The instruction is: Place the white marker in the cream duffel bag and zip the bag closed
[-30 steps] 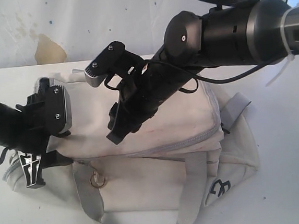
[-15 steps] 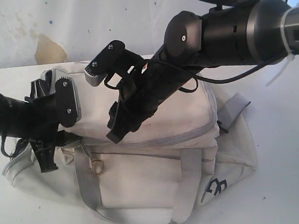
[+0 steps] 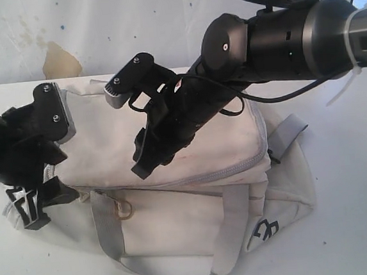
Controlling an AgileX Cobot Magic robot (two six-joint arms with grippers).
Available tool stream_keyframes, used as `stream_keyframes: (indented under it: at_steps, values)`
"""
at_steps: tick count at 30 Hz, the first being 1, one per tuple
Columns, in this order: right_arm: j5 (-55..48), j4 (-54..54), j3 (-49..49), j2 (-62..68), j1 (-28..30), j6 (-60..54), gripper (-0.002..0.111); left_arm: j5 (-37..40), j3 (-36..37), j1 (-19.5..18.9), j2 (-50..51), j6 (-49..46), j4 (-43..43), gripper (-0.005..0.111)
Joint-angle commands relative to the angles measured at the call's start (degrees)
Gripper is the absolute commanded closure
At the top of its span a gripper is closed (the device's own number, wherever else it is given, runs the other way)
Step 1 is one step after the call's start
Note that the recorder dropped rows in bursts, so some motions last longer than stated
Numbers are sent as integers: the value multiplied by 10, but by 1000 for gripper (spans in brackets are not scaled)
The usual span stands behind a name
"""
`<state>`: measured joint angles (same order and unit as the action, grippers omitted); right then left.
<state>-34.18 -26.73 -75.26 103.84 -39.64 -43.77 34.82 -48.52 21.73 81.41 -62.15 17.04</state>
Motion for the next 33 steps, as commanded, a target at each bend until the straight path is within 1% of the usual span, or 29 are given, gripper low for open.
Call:
stream_keyframes:
  at_steps: [1, 3, 4, 8, 12, 13, 15, 17, 19, 20, 23, 27, 33]
  values:
    - [-9, 1, -1, -4, 3, 8, 64, 54, -1, 17, -35, 174, -66, 57]
    - [-11, 7, -1, -4, 3, 23, 64, 82, -1, 33, -54, 178, -66, 58]
    - [-11, 14, -1, -4, 3, 33, 64, 91, -1, 40, -62, 197, -68, 58]
    - [-7, 29, -1, -4, 3, 88, 64, 95, 6, 62, -76, 379, -80, 58]
    - [-6, 35, -1, -4, 3, 132, 64, 49, 46, 91, -76, 546, -76, 57]
    - [-6, 40, -1, -4, 5, 151, 64, 36, 55, 100, -76, 568, -71, 55]
    - [-10, 45, -1, -4, 14, 197, 64, -5, 77, 115, -76, 621, -67, 46]
    - [-19, 45, -1, -4, 26, 241, 64, -48, 87, 121, -76, 660, -60, 36]
    - [-23, 45, -1, -4, 35, 255, 64, -89, 95, 122, -76, 685, -58, 30]
    - [-26, 45, -1, -4, 39, 257, 64, -126, 99, 122, -76, 700, -53, 30]
    - [-33, 47, -1, -4, 44, 257, 64, -202, 119, 122, -61, 739, -35, 32]
    - [-39, 49, -1, -4, 44, 257, 64, -224, 127, 122, -31, 770, -4, 37]
    - [-39, 49, -1, -4, 44, 258, 64, -256, 127, 122, 19, 770, 35, 37]
